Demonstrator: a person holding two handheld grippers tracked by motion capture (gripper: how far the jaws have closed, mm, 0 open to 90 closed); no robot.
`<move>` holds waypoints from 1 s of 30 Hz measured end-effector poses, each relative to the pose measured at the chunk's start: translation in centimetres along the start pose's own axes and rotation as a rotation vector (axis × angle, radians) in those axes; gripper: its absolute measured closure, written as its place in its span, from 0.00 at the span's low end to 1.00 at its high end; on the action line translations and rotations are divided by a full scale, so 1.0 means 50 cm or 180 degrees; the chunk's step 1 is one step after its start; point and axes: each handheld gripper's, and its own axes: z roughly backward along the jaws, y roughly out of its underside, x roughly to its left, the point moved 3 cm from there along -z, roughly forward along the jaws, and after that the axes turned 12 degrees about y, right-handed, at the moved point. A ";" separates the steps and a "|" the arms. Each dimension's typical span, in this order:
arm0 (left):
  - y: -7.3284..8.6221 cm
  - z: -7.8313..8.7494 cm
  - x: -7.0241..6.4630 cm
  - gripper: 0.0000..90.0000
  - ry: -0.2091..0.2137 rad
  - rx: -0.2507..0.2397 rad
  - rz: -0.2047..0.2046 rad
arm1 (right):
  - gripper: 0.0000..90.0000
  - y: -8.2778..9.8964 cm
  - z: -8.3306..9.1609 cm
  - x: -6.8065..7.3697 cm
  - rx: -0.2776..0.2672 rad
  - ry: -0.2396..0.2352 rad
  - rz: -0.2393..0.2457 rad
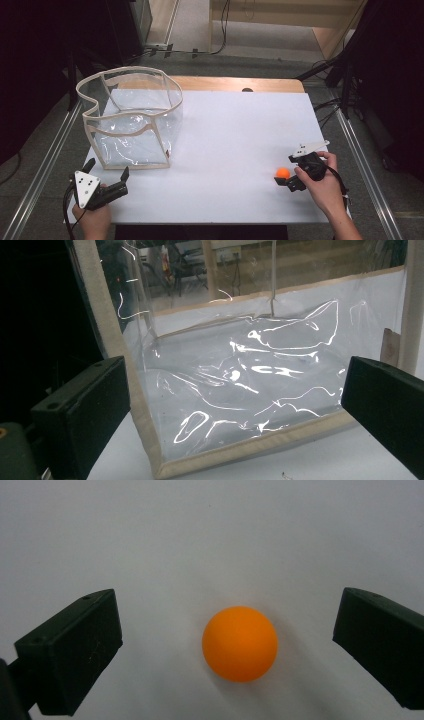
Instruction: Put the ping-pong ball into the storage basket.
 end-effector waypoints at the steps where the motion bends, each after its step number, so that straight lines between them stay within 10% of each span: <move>1: 0.000 0.000 0.000 0.00 0.0000 0.0000 0.0000 | 0.00 0.000 -0.001 0.000 0.0024 -0.0006 0.0010; 30: 0.000 0.000 0.000 0.00 -0.0006 0.0000 -0.0009 | 0.00 -0.007 -0.037 -0.003 0.0510 -0.0038 0.0073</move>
